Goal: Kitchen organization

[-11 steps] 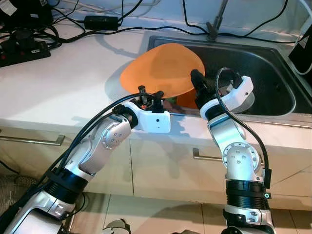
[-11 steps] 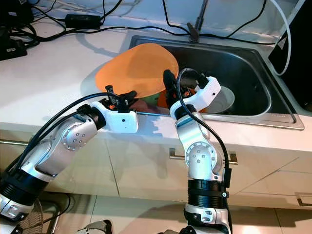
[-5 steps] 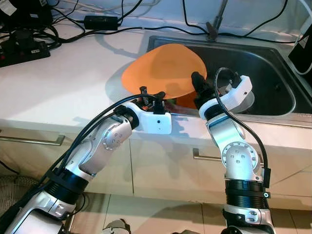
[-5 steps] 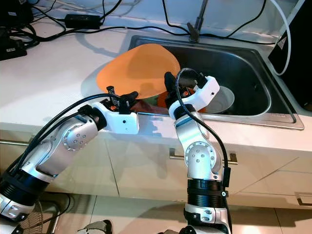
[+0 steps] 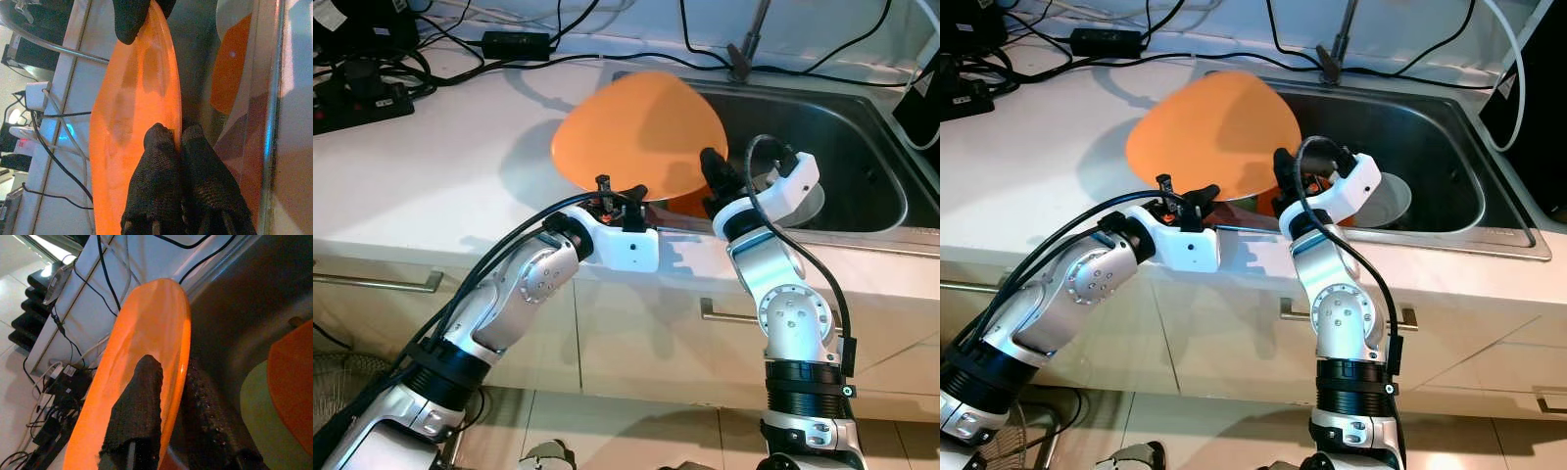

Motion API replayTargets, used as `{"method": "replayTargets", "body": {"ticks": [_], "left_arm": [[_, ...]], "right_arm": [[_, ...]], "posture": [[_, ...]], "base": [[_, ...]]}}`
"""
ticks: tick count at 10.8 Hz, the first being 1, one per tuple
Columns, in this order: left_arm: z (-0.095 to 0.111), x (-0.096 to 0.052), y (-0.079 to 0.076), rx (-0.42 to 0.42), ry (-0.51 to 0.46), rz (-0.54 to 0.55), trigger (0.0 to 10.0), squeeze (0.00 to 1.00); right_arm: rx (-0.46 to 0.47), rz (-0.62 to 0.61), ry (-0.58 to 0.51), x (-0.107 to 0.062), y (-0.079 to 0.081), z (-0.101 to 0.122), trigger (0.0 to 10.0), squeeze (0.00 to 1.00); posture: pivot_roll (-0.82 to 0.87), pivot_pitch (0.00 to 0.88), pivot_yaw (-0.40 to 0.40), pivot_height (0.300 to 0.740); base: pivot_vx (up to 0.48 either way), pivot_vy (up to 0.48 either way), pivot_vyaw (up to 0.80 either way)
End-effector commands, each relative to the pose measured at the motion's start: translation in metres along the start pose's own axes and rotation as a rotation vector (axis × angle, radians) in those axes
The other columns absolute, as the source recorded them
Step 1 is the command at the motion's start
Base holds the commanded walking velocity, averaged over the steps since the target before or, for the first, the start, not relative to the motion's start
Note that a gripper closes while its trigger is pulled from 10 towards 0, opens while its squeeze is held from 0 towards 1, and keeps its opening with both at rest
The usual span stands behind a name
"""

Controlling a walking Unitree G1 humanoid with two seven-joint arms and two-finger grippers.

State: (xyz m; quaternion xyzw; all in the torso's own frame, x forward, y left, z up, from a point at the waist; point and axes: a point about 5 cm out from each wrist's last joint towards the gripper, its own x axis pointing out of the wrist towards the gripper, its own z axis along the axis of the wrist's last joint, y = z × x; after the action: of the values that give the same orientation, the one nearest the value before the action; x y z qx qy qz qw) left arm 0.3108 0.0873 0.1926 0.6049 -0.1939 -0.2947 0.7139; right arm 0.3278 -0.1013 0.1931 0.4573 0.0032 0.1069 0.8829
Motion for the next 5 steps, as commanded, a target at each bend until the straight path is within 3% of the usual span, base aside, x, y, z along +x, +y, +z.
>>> {"method": "replayTargets", "body": {"ticks": [1, 5], "left_arm": [[0.0057, 0.0014, -0.0055, -0.007, -0.028, -0.015, 10.0, 0.00], [0.0040, 0.0016, -0.0043, 0.012, -0.021, 0.001, 10.0, 0.00]], "right_arm": [[0.044, 0.037, 0.022, 0.0045, 0.0143, -0.0098, 0.0, 0.00], [0.066, 0.037, 0.031, 0.0034, 0.0144, -0.0115, 0.0, 0.00]], "posture": [[0.06, 0.100, -0.077, 0.740], [0.06, 0.094, -0.079, 0.740]], "base": [[0.000, 0.000, 0.00], [0.000, 0.000, 0.00]]}}
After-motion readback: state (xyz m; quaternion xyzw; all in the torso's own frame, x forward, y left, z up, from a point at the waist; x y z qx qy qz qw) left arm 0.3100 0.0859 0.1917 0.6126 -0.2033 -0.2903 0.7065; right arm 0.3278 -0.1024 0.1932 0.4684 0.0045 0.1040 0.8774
